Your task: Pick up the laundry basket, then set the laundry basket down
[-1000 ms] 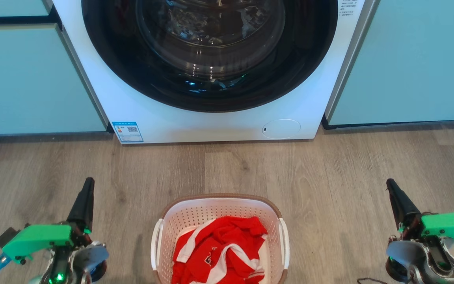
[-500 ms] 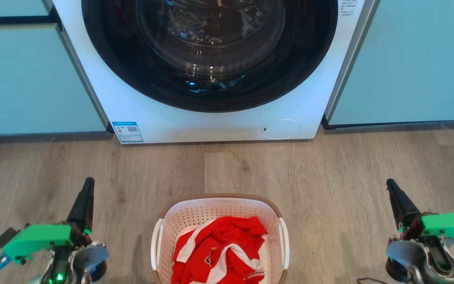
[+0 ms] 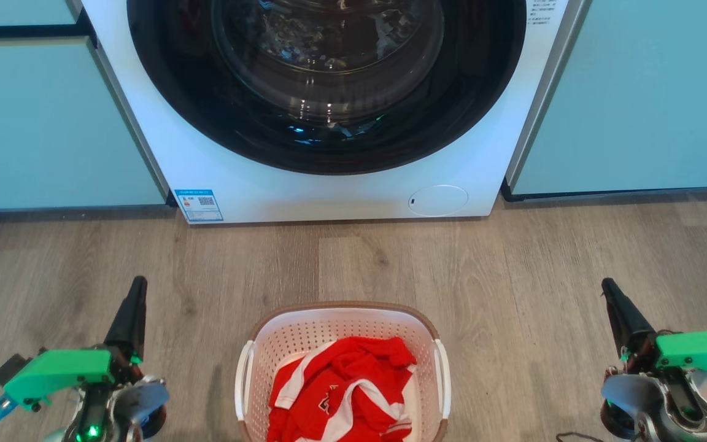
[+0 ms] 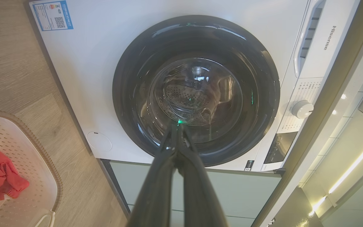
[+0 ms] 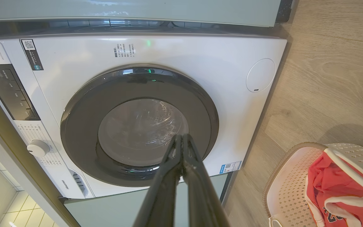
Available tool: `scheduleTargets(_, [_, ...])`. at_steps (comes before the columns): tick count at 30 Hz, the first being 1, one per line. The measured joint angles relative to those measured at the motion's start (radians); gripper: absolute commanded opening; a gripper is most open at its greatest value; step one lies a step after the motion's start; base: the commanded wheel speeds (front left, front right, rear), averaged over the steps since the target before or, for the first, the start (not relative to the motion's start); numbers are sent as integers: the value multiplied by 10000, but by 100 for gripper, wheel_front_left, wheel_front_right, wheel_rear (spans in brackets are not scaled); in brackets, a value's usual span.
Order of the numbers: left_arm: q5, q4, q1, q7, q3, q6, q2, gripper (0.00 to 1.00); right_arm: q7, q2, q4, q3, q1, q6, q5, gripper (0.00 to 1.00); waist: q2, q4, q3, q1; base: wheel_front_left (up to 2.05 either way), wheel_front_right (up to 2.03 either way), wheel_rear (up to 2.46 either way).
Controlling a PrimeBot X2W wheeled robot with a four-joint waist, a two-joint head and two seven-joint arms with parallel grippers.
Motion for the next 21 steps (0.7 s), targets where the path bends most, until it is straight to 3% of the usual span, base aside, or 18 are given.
scheduleTargets(3, [0,0,0,0,0,0,0,0,0,0,0,0,0,0,0,0,0,0,0,0,0,0,0])
scheduleTargets(4, [-6,69,21,-8,-12,8,0,100,-6,4,69,10,14,0,2,100,0,0,0,0,0,0,0])
scheduleTargets(7, [-6,506,487,-19,-36,13,-36,100,-21,79,518,59,378,-2,4,100,0,0,3,0,0,0,0])
scheduleTargets(21, [330,416,593,-387,31,12,-61,100,-380,79,347,104,450,-2,-447,100,0,-4,11,0,0,0,0])
